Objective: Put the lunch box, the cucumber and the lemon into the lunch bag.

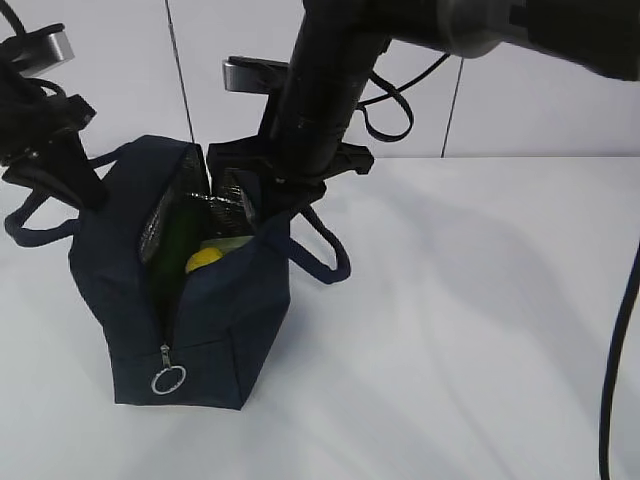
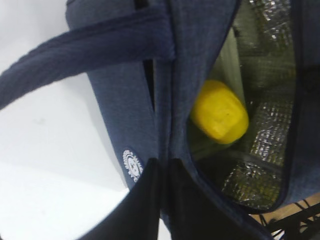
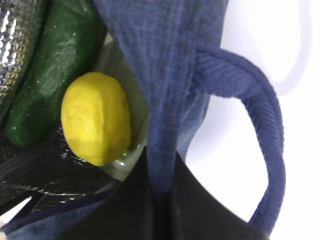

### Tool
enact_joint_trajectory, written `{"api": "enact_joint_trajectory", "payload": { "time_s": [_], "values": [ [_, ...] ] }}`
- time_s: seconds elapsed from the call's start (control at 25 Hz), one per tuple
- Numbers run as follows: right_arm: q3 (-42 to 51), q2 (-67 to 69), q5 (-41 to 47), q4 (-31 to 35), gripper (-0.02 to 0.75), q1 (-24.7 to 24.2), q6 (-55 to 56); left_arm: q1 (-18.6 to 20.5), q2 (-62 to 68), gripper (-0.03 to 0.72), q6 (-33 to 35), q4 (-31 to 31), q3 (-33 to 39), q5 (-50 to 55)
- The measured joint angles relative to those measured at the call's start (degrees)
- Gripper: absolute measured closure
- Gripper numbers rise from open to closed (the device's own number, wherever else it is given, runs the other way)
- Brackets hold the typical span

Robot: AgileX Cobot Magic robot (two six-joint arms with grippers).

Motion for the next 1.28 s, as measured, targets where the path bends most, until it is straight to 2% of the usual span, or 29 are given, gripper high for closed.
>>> {"api": "enact_joint_trajectory", "payload": {
  "time_s": [0.2,0.4,0.64,0.84,1.04,1.28],
  "values": [
    [0.0,-1.0,0.1,-4.0,0.743,0.0,-2.1,-3.1,0.0,0.688,0.0,-1.2,0.0,0.0],
    [0.2,-4.2,0.7,-8.8,0.743,0.0,-3.6,-7.3,0.0,0.688,0.0,-5.9,0.0,0.0],
    [3.9,-9.2,1.0,-14.2,0.745,-0.5,-4.0,-8.4,0.0,0.689,0.0,-11.9,0.0,-0.2],
    [10.3,-10.3,0.4,-14.6,0.746,-2.9,-4.1,-8.4,0.1,0.689,-0.5,-12.8,0.0,-0.6],
    [11.5,-10.3,0.2,-14.6,0.746,-3.7,-5.0,-8.6,0.1,0.689,-0.6,-13.7,0.0,-1.6],
    [11.5,-10.3,0.1,-13.2,0.746,-3.7,-5.2,-11.9,1.3,0.689,-0.6,-15.2,0.0,-3.1]
  ]
}}
